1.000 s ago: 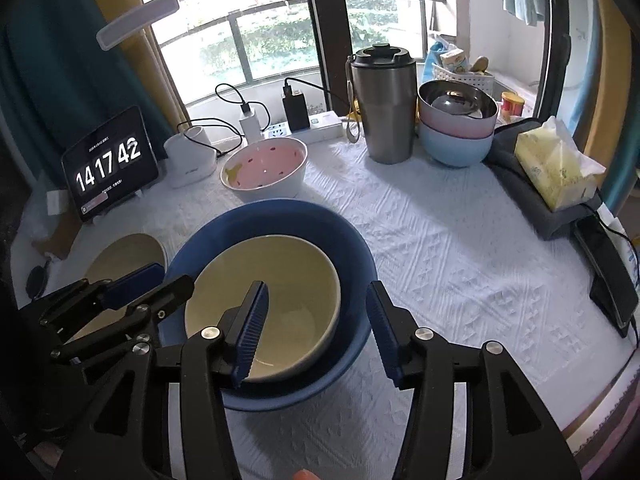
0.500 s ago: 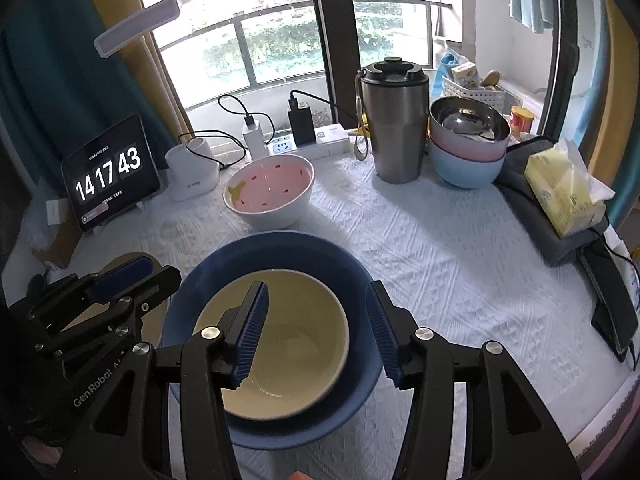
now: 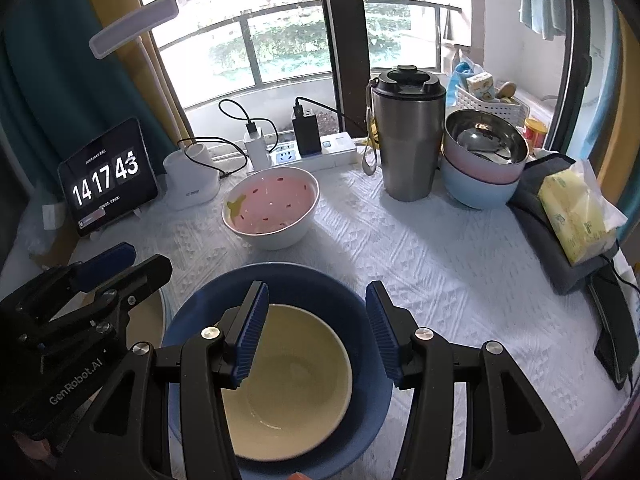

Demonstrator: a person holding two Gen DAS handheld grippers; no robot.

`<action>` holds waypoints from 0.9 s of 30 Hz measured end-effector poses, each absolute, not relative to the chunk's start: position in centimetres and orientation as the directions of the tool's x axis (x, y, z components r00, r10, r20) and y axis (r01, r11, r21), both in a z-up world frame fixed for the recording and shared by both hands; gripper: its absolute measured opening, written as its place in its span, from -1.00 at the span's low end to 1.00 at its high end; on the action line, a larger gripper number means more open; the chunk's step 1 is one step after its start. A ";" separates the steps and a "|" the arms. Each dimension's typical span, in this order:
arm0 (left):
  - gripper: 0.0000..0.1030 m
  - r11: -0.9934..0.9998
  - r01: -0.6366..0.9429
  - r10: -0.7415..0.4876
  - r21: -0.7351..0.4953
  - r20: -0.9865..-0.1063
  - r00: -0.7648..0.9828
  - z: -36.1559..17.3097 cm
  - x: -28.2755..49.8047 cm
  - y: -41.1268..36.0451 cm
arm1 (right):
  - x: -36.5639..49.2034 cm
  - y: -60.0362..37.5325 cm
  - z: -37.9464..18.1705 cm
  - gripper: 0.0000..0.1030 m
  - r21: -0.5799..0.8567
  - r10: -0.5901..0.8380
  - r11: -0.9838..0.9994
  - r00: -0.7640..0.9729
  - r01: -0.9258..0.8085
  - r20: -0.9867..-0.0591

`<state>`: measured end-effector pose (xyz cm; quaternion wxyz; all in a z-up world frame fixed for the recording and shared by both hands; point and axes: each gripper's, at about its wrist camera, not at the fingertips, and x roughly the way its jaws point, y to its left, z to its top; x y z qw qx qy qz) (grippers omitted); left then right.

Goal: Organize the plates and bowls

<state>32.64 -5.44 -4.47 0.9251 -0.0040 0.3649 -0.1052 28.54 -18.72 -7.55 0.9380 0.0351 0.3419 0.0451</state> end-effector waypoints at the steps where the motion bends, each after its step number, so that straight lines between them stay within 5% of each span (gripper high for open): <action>1: -0.11 0.978 0.189 -0.196 -0.085 -0.675 0.712 -4.5 32.8 -5.4 | 28.7 -18.7 -7.6 0.04 0.095 0.110 0.993 0.761 -0.064 -0.639; 27: -0.11 0.985 0.156 -0.157 -0.066 -0.699 0.698 -5.7 38.9 -6.0 | 35.2 -19.0 -7.3 0.04 0.092 0.161 0.987 0.738 -0.134 -0.655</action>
